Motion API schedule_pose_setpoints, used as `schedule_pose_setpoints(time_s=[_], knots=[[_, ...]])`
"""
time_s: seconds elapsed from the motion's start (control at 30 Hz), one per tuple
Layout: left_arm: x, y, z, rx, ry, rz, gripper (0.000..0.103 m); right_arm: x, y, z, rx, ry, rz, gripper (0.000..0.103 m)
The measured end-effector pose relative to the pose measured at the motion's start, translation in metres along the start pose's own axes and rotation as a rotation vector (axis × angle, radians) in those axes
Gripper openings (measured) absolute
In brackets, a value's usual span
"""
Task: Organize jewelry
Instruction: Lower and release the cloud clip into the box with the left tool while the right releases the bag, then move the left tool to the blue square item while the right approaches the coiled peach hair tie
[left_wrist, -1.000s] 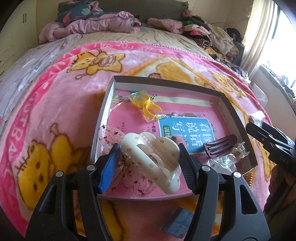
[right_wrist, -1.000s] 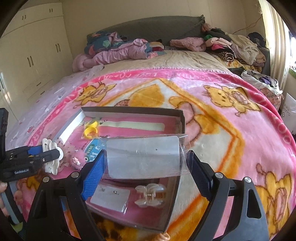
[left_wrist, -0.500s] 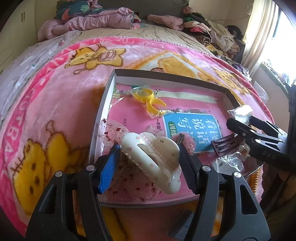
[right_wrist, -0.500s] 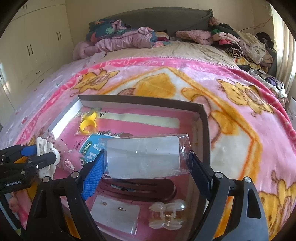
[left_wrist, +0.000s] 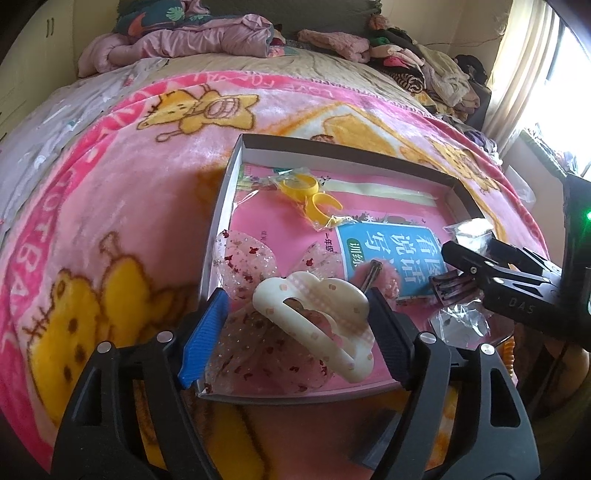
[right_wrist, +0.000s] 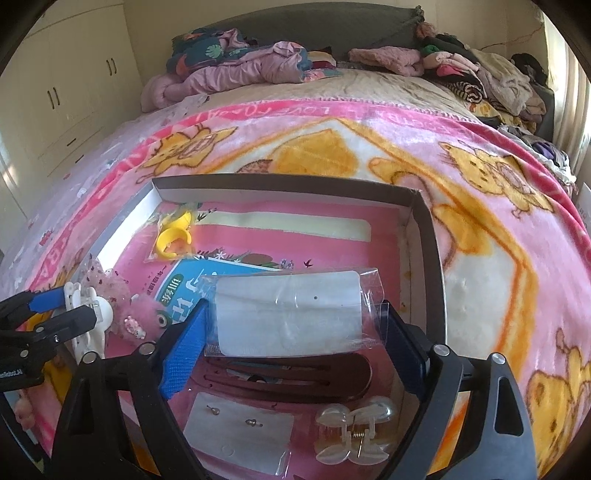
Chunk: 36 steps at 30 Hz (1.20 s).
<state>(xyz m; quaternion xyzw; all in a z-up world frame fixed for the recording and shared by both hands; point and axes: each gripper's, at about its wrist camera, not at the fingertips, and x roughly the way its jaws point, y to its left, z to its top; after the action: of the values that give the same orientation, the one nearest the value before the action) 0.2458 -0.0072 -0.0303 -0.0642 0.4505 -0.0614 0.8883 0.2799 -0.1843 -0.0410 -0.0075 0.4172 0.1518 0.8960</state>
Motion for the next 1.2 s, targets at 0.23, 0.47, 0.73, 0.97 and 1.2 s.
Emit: schedule_pose_setpoints(time_s=[0.23, 0.47, 0.73, 0.97, 1.2], knots=[[0.000, 0.001, -0.001, 0.004, 0.001, 0.001, 0.074, -0.014, -0.006, -0.003, 0.027, -0.019, 0.003, 0.091], [-0.009, -0.001, -0.005, 0.013, -0.012, 0.011, 0.084, -0.042, -0.010, -0.008, 0.043, -0.062, 0.005, 0.093], [-0.029, -0.010, -0.008, 0.026, -0.050, 0.025, 0.086, -0.071, -0.009, -0.019, 0.027, -0.094, 0.003, 0.093], [-0.049, -0.015, -0.011, 0.031, -0.083, 0.032, 0.088, -0.093, -0.007, -0.031, 0.012, -0.114, -0.007, 0.093], [-0.061, -0.017, -0.018, 0.039, -0.098, 0.038, 0.088, -0.105, -0.009, -0.042, 0.014, -0.113, -0.016, 0.093]])
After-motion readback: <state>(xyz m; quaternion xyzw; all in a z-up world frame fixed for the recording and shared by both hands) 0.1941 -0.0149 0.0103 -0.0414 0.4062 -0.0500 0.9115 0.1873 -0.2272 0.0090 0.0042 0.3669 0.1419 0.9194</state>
